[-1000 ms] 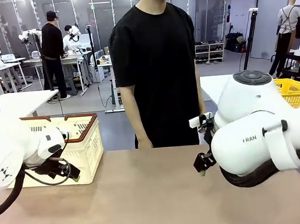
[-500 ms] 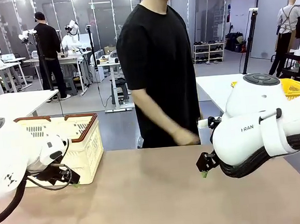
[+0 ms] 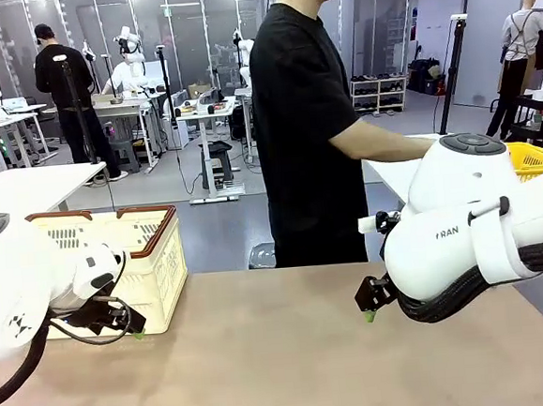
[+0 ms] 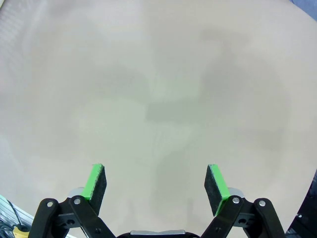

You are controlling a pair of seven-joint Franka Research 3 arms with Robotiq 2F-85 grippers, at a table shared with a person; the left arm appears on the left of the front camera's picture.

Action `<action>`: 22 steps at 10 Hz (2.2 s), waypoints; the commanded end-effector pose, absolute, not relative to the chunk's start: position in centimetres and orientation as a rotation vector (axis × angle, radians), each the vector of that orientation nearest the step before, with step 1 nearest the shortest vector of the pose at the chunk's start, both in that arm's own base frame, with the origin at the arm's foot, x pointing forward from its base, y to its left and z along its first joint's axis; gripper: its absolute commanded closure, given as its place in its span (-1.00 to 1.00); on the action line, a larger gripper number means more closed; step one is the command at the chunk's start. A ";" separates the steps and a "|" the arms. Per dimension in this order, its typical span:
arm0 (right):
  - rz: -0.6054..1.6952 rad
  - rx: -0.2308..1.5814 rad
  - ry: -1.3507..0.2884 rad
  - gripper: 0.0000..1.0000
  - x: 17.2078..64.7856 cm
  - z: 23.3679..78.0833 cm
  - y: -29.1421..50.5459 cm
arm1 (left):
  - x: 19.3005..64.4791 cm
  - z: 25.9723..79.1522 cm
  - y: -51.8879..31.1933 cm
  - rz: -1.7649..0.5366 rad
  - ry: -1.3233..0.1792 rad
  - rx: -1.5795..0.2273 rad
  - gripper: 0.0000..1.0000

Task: Place the drinks into the Shopping basket.
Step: Pick up one drink and place it into the Shopping basket.

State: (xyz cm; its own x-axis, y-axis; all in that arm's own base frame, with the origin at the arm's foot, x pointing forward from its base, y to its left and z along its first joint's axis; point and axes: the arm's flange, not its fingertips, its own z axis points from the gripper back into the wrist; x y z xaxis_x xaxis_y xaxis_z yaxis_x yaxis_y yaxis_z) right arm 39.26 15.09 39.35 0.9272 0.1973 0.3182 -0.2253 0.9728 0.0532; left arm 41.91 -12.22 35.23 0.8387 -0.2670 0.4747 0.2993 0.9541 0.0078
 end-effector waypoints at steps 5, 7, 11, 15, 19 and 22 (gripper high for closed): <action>0.215 0.091 -0.317 -1.00 39.3 39.3 15.0 | 41.9 35.2 -12.0 -0.296 -0.490 -0.067 -1.00; 0.215 0.091 -0.317 -1.00 39.3 39.3 15.0 | 41.9 35.2 -12.0 -0.296 -0.490 -0.067 -1.00; 0.215 0.091 -0.317 -1.00 39.3 39.3 15.0 | 41.9 35.2 -12.0 -0.296 -0.490 -0.067 -1.00; 0.215 0.091 -0.317 -1.00 39.3 39.3 15.0 | 41.9 35.2 -12.0 -0.296 -0.490 -0.067 -1.00; 0.215 0.091 -0.317 -1.00 39.3 39.3 15.0 | 41.9 35.2 -12.0 -0.296 -0.490 -0.067 -1.00; 0.215 0.091 -0.317 -1.00 39.3 39.3 15.0 | 41.9 35.2 -12.0 -0.296 -0.490 -0.067 -1.00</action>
